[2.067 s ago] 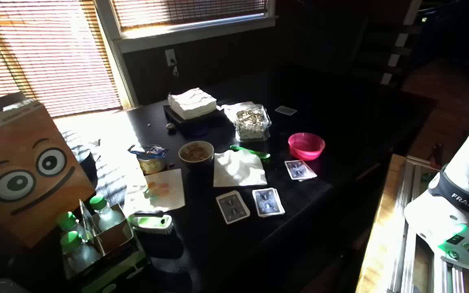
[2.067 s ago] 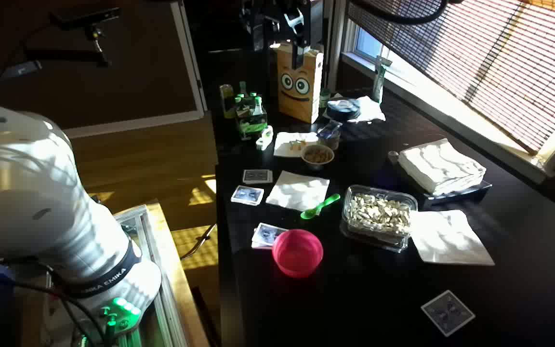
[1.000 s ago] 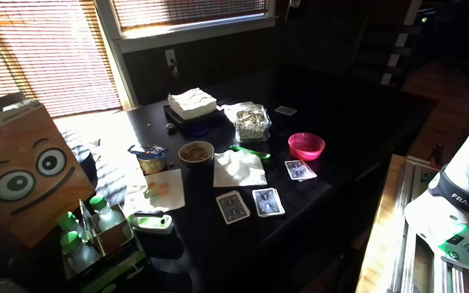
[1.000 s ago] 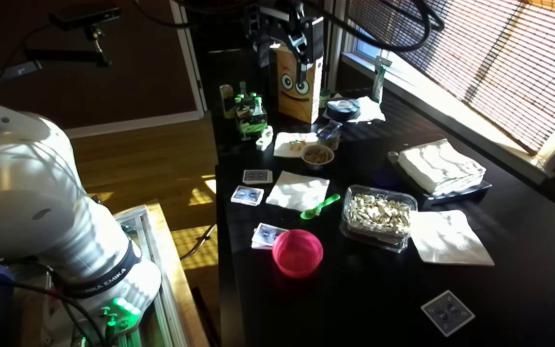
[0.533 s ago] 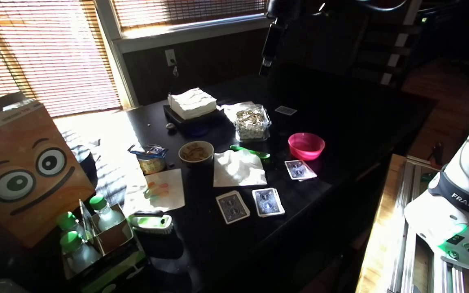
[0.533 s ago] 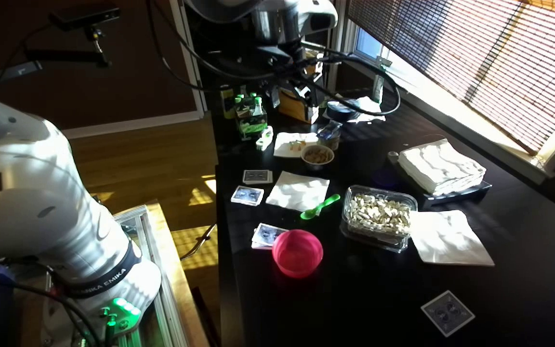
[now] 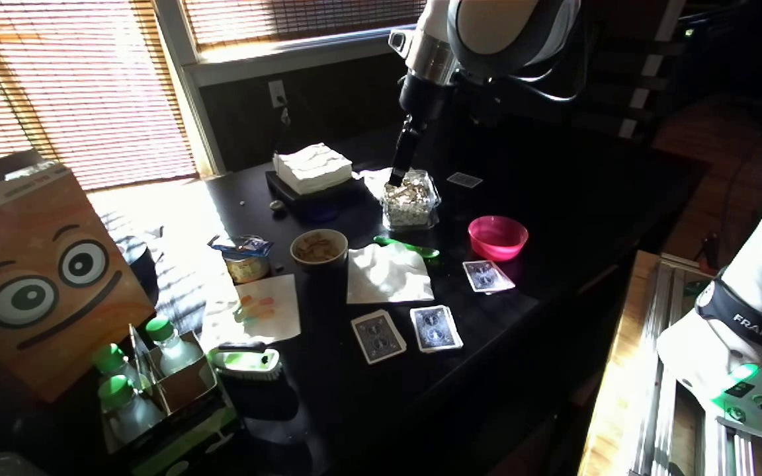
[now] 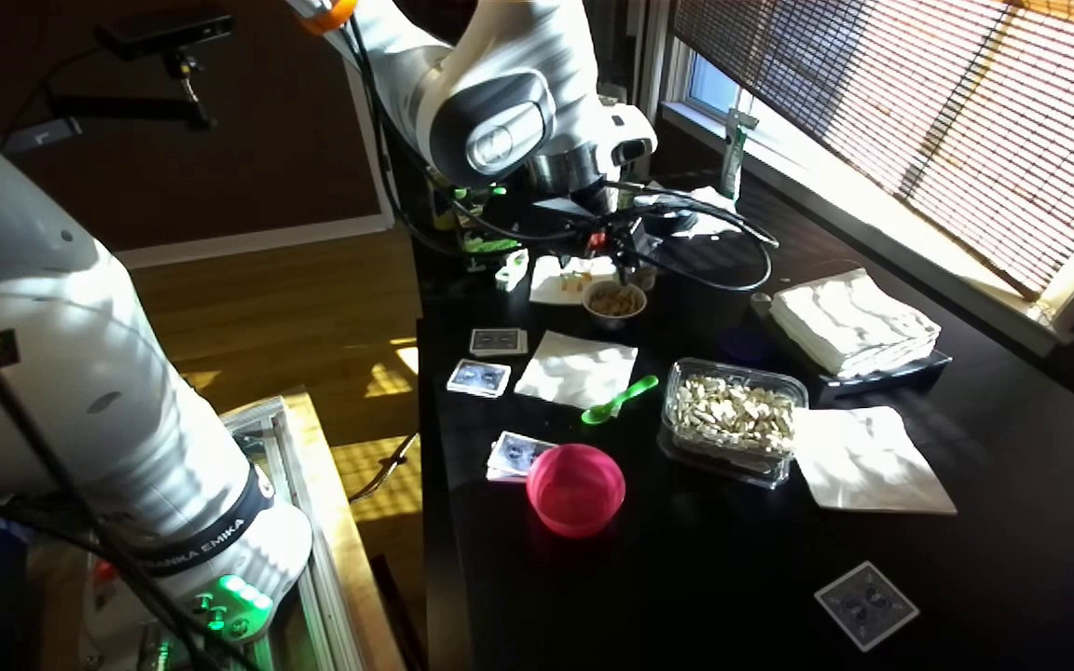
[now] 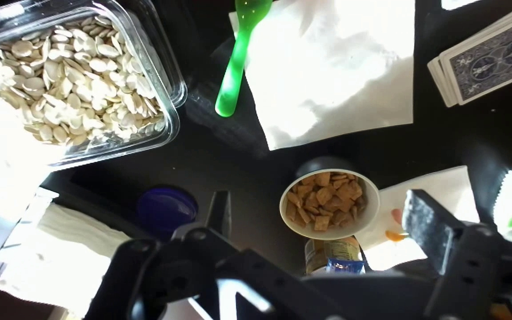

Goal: Use the green spoon to place some contents from the white and black bowl and put them on the white napkin.

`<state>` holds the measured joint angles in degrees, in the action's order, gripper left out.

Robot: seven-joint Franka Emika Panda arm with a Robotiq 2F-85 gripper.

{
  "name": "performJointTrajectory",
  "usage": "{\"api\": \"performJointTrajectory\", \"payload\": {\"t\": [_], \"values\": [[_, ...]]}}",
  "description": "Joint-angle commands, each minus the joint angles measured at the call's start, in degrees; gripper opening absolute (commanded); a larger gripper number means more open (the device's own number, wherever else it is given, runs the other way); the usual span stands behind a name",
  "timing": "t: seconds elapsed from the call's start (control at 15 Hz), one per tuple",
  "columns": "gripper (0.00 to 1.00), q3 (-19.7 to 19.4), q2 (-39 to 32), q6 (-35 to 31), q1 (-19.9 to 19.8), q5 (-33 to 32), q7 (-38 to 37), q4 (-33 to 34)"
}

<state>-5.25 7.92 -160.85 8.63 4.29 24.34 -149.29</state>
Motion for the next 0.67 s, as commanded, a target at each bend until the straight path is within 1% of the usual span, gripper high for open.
{"api": "performJointTrajectory", "payload": {"t": [0.0, 0.2, 0.27, 0.33, 0.47, 0.6], "values": [[1.0, 1.3, -0.4, 0.0, -1.2, 0.2, 0.1, 0.3], [1.0, 1.2, -0.4, -0.1, -1.1, 0.2, 0.3, 0.6], [1.0, 2.3, -2.5, 0.9, -3.4, -5.7, -5.1, 1.5], [1.0, 2.1, -4.3, 0.7, -2.5, -3.4, -3.4, 1.9], [1.0, 3.1, -7.4, 1.0, -4.1, -6.6, -7.1, 2.7], [1.0, 3.5, -10.7, 1.0, -3.8, -3.3, -5.6, 3.8]]}}
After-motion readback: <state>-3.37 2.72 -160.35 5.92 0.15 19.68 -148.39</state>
